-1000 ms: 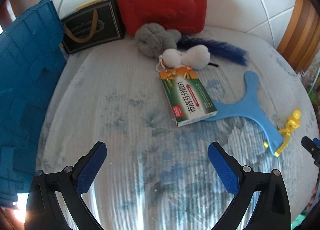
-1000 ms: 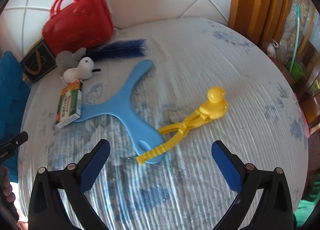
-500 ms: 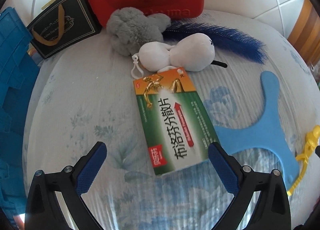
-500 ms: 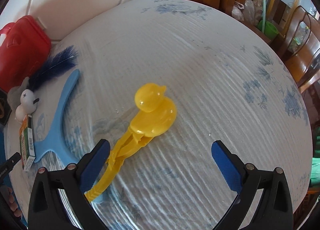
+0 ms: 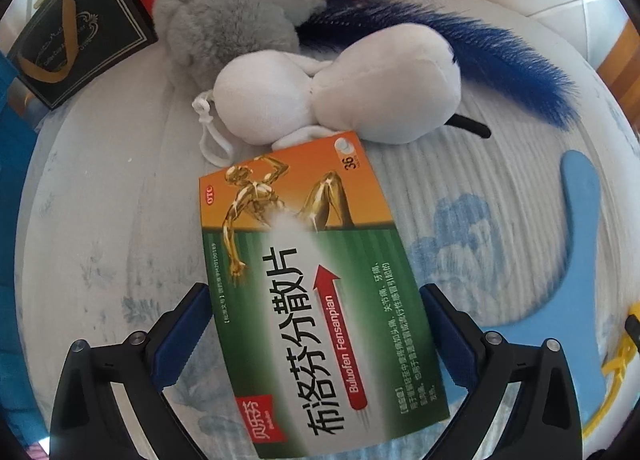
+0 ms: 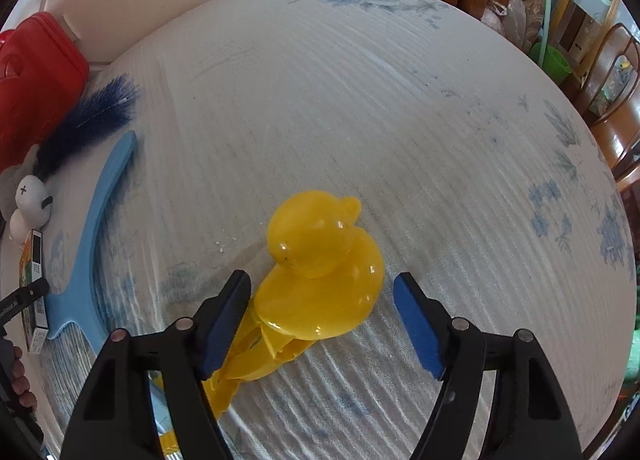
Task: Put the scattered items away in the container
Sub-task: 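Grasp the green ibuprofen box with the left tool while the right tool grasps the yellow duck clip, then carry the ibuprofen box and duck clip over the blue crate and open both tools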
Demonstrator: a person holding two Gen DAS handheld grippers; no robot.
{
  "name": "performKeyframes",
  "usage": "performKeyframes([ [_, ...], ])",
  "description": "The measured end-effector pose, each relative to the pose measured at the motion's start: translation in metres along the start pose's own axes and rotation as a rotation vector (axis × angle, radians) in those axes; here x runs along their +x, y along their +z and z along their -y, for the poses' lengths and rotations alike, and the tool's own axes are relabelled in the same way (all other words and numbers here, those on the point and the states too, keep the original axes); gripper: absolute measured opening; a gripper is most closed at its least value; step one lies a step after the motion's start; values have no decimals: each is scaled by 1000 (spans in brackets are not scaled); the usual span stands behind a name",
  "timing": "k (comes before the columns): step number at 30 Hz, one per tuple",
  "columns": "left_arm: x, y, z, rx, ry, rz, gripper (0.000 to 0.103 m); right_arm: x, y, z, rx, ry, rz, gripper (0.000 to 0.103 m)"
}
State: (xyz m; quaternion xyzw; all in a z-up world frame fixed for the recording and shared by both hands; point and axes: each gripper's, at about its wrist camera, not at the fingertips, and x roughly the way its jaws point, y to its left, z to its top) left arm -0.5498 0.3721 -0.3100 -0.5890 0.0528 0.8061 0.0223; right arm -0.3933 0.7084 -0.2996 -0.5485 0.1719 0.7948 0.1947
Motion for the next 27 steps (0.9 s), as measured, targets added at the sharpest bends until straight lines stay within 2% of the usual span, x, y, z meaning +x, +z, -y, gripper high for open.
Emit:
performKeyframes([
  [1, -1, -1, -2, -3, -3, 3, 95, 0, 0, 1, 6, 5, 3, 74],
  [5, -5, -7, -9, -15, -15, 13, 94, 0, 0, 8, 45, 28, 11, 74],
  [10, -18, -16, -17, -10, -9, 47, 93, -1, -2, 5, 33, 9, 24, 74],
  [11, -22, -18, -19, -5, -5, 58, 93, -1, -1, 2, 13, 7, 34, 63],
  [12, -27, -21, -21, -1, -1, 68, 93, -2, 0, -2, -8, 5, 44, 58],
  [15, -40, -25, -29, -5, 4, 90, 92, -6, 6, -9, -40, 5, 74, 53],
  [22, -75, -33, -43, -16, 12, 186, 91, -53, 15, -28, -108, 51, 223, 51],
  [25, -93, -38, -50, -27, 15, 228, 91, -76, 18, -39, -129, 83, 272, 45],
  [27, -106, -42, -53, -33, 14, 254, 91, -89, 19, -48, -156, 94, 294, 45],
])
